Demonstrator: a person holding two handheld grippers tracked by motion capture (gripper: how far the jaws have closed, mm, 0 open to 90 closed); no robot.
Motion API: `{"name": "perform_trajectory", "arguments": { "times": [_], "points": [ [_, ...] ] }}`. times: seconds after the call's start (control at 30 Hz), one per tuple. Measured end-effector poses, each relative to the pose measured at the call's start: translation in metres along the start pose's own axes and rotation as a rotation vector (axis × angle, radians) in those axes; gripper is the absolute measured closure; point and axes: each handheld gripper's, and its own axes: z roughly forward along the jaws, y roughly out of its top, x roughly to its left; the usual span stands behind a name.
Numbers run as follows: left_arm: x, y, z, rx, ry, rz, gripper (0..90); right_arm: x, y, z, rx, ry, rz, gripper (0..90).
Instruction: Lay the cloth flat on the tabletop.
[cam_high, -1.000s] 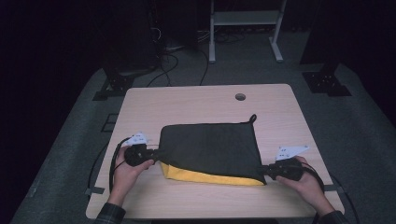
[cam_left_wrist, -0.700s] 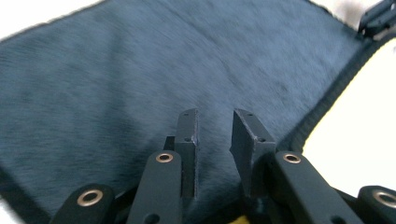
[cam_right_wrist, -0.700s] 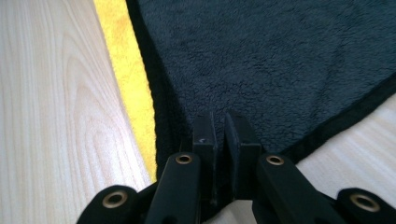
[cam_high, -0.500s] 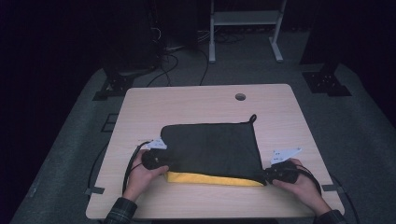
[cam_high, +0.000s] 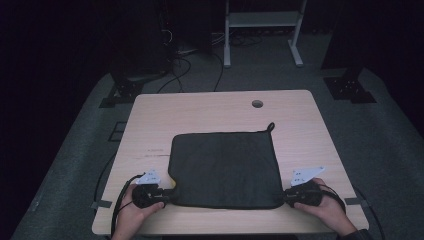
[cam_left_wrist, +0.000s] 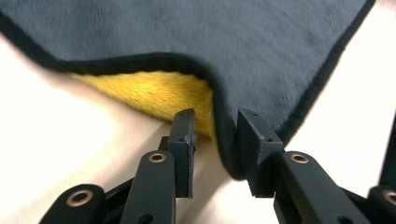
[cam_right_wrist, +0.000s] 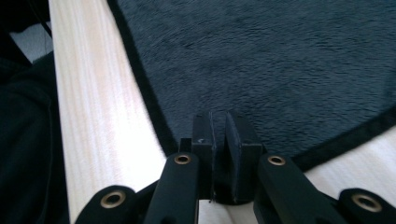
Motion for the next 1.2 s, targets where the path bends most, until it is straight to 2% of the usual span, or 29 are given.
{"name": "perform_trajectory", "arguments": {
  "times": [0.13, 0.2, 0.3, 0.4, 0.5, 0.67, 0.77, 0.87, 0.97, 1.2],
  "points": [
    [-0.002, -0.011, -0.008, -0.008, 0.028, -0.022, 64.3, 0.003, 0.002, 0.0, -0.003, -0.006, -0.014, 77.3],
    [-0.002, -0.014, -0.012, -0.016, 0.044, -0.032, 61.1, 0.001, 0.002, -0.002, -0.027, -0.022, -0.013, 70.6],
    [0.0, -0.016, -0.018, -0.034, 0.084, -0.035, 52.0, -0.005, 0.0, -0.006, -0.073, -0.067, -0.001, 60.3],
    [0.005, -0.018, -0.026, -0.066, 0.132, -0.051, 46.6, -0.013, -0.002, -0.012, -0.107, -0.135, 0.008, 52.7],
    [0.011, -0.02, -0.032, -0.101, 0.166, -0.073, 42.1, -0.022, -0.006, -0.016, -0.144, -0.196, 0.061, 46.1],
    [0.017, -0.021, -0.033, -0.105, 0.203, -0.083, 39.9, -0.037, -0.013, -0.021, -0.124, -0.304, 0.099, 43.1],
    [0.02, -0.02, -0.033, -0.128, 0.217, -0.077, 39.3, -0.046, -0.019, -0.024, -0.111, -0.348, 0.131, 41.7],
    [0.024, -0.016, -0.035, -0.16, 0.242, -0.095, 39.0, -0.054, -0.024, -0.027, -0.104, -0.385, 0.166, 40.3],
    [0.028, -0.011, -0.035, -0.168, 0.271, -0.113, 37.8, -0.06, -0.028, -0.029, -0.098, -0.409, 0.218, 39.4],
    [0.04, -0.002, -0.029, -0.184, 0.3, -0.137, 36.3, -0.068, -0.034, -0.033, -0.101, -0.464, 0.235, 35.1]
  ]
}}
